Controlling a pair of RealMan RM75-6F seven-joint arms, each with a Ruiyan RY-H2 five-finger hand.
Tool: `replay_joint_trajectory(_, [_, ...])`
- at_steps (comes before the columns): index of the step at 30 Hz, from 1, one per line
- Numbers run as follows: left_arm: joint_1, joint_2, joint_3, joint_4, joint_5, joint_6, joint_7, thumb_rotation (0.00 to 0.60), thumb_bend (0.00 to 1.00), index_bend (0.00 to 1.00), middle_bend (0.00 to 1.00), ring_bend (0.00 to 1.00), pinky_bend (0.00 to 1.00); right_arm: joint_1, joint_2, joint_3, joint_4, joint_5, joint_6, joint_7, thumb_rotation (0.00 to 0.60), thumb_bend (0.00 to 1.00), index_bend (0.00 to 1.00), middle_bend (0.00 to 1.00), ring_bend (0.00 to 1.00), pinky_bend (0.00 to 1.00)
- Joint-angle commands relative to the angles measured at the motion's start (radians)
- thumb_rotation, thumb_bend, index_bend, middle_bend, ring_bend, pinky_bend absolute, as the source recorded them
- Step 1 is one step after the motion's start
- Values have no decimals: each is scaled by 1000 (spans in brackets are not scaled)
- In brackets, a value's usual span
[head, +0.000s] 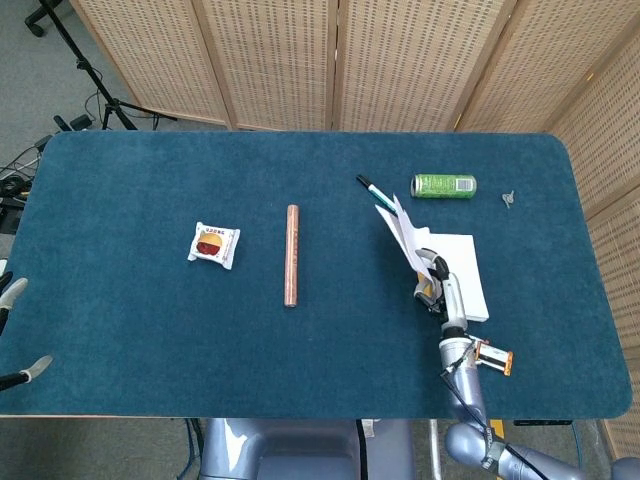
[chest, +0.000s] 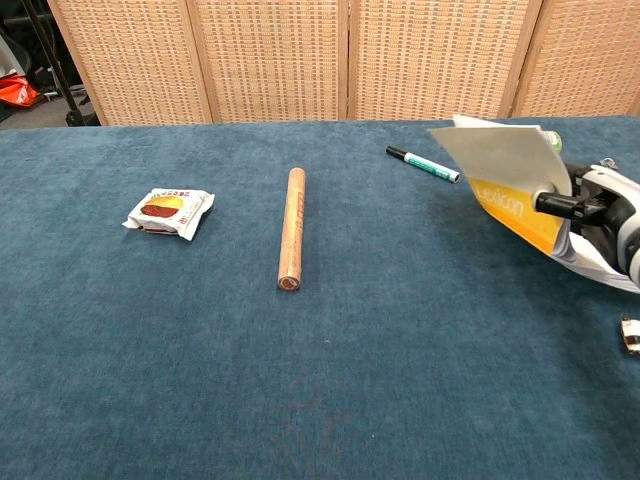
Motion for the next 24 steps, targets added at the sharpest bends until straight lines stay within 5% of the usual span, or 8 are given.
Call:
replay_joint_trajectory(1, [-1,0,2,1,3,-2,0,600,0,0,0,0,0,-25,41,73,-59,152,-77,44,600,956,218,67,0,177])
replay_joint_trajectory(3, [-2,1,4,1,7,-5,1,600,0,0,0,0,0,-27,53,91,-66,209,-97,44,600,952,159,27,0,141])
replay_joint_trajectory(5, [-2,0,5,0,8,-6,4,600,0,0,0,0,0,-27,63,99,-60,251,-113,36,600,844,59,1,0,58])
replay_joint_trajectory(7, [-2,0,6,0,9,-6,5,600,0,0,0,0,0,-24,64,92,-41,248,-105,15,600,557,0,0,0,1])
replay_joint_trajectory(9, [-1,-1,6,0,11,-1,4,600,0,0,0,0,0,-11,49,46,43,156,-1,-88,600,428,0,0,0,0])
replay_joint_trajectory(18, [-1,-4,7,1,15,1,10,600,0,0,0,0,0,11,-5,-93,364,-51,269,-464,600,379,0,0,0,0])
replay_joint_trajectory(24, [1,-6,8,1,19,5,13,600,0,0,0,0,0,-18,100,-167,356,-181,370,-620,600,7,0,0,0,0])
